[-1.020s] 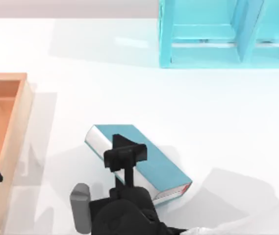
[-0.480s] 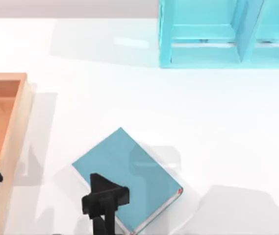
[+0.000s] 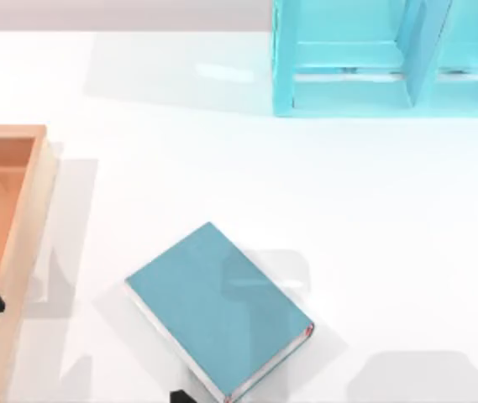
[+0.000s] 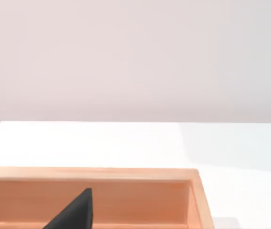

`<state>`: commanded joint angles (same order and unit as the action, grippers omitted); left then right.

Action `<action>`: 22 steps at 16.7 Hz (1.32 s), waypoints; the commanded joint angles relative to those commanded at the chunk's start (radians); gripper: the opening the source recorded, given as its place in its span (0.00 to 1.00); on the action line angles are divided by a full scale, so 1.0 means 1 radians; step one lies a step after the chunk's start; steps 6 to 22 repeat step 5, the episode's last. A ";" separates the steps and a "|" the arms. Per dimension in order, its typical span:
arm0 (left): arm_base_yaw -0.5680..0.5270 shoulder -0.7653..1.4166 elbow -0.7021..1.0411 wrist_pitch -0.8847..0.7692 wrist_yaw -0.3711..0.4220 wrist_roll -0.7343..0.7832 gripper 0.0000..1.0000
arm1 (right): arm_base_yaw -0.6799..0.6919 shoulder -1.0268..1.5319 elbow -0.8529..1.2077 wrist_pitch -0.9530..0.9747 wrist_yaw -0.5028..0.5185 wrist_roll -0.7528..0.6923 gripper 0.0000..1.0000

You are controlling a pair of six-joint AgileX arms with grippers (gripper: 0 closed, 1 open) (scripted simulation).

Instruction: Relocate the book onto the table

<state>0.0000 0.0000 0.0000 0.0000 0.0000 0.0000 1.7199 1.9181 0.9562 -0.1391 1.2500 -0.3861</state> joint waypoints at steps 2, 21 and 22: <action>0.000 0.000 0.000 0.000 0.000 0.000 1.00 | 0.001 -0.003 0.009 -0.073 0.029 0.038 1.00; 0.000 0.000 0.000 0.000 0.000 0.000 1.00 | -0.003 -0.004 0.012 -0.104 0.043 0.059 1.00; 0.000 0.000 0.000 0.000 0.000 0.000 1.00 | -0.003 -0.004 0.012 -0.104 0.043 0.059 1.00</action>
